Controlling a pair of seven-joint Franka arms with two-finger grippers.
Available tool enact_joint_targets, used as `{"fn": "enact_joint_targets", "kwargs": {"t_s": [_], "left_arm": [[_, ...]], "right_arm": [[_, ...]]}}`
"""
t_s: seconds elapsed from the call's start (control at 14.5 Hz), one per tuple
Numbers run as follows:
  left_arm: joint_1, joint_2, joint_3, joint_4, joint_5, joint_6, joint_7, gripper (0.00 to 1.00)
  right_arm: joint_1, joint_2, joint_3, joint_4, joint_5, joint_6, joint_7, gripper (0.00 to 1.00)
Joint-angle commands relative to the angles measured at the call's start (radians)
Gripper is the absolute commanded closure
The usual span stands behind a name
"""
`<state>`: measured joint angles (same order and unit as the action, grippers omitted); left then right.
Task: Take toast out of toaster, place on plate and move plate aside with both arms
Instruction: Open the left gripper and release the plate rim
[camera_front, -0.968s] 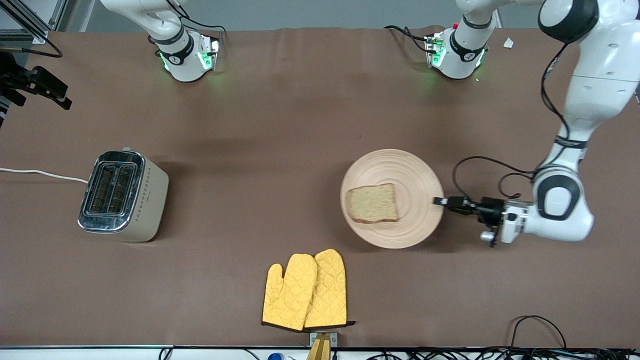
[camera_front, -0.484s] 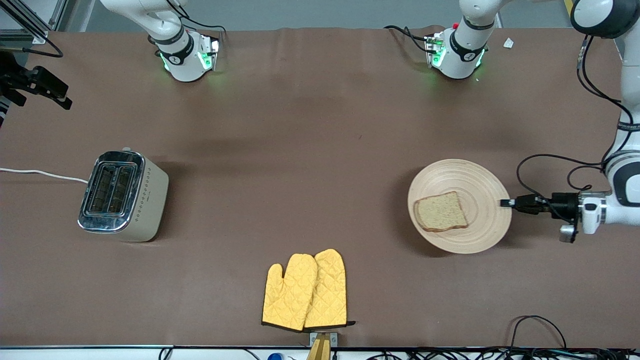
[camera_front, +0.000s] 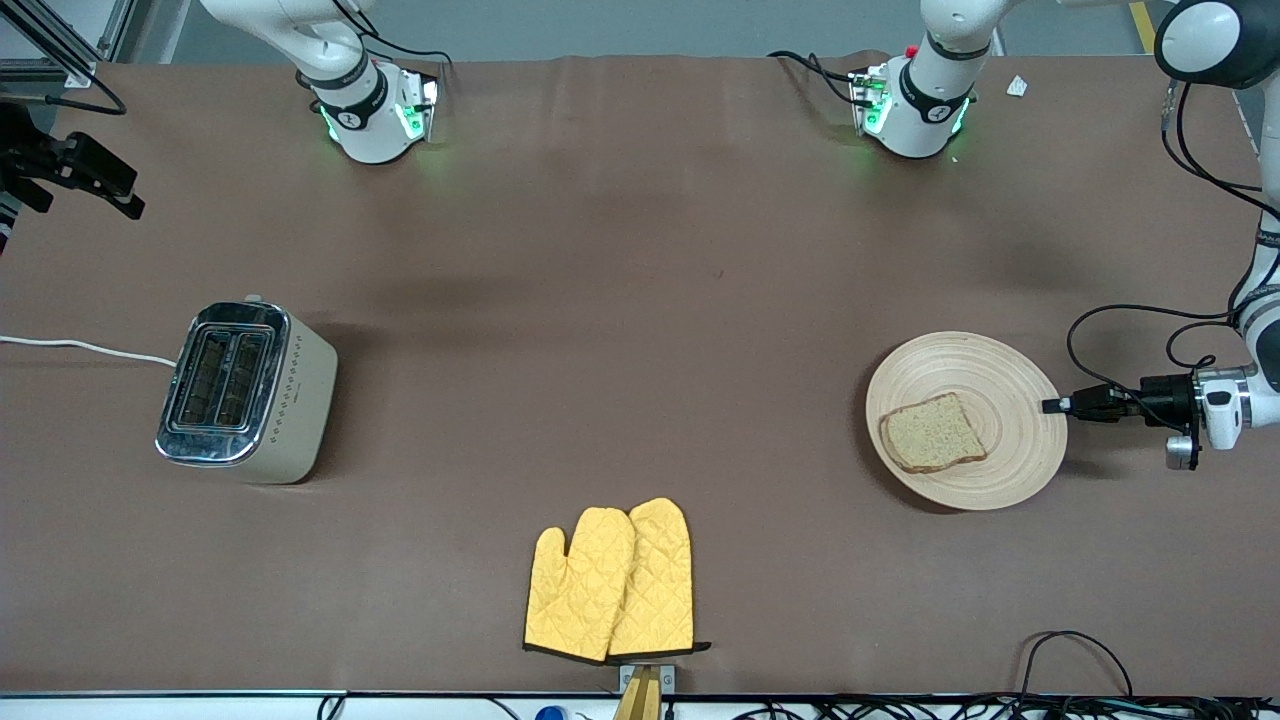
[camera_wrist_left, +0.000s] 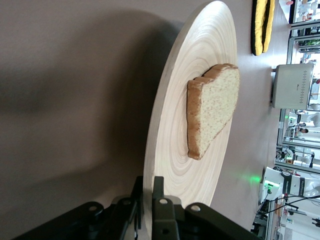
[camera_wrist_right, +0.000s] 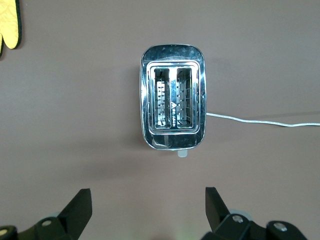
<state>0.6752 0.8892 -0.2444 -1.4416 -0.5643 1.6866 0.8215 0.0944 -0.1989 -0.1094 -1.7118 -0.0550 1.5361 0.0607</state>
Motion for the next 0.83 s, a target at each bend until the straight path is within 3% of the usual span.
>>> {"fn": "enact_joint_targets", "kwargs": {"t_s": [0.0, 0.07, 0.41, 0.76], "left_arm": [[0.007, 0.008, -0.006, 0.023, -0.005, -0.018, -0.005, 0.29], [0.007, 0.008, -0.006, 0.023, -0.006, -0.018, -0.005, 0.0], [-0.006, -0.077, -0.024, 0.081, 0.038, -0.036, -0.074, 0.0], [-0.025, -0.271, -0.212, 0.083, 0.257, -0.048, -0.365, 0.0]], "right_arm": [[-0.002, 0.004, 0.007, 0.011, -0.009, -0.005, 0.013, 0.0], [-0.002, 0.006, 0.007, 0.011, -0.009, -0.005, 0.013, 0.0], [-0.002, 0.004, 0.007, 0.009, -0.009, -0.007, 0.011, 0.0], [-0.002, 0.004, 0.007, 0.011, -0.008, -0.005, 0.013, 0.0]]}}
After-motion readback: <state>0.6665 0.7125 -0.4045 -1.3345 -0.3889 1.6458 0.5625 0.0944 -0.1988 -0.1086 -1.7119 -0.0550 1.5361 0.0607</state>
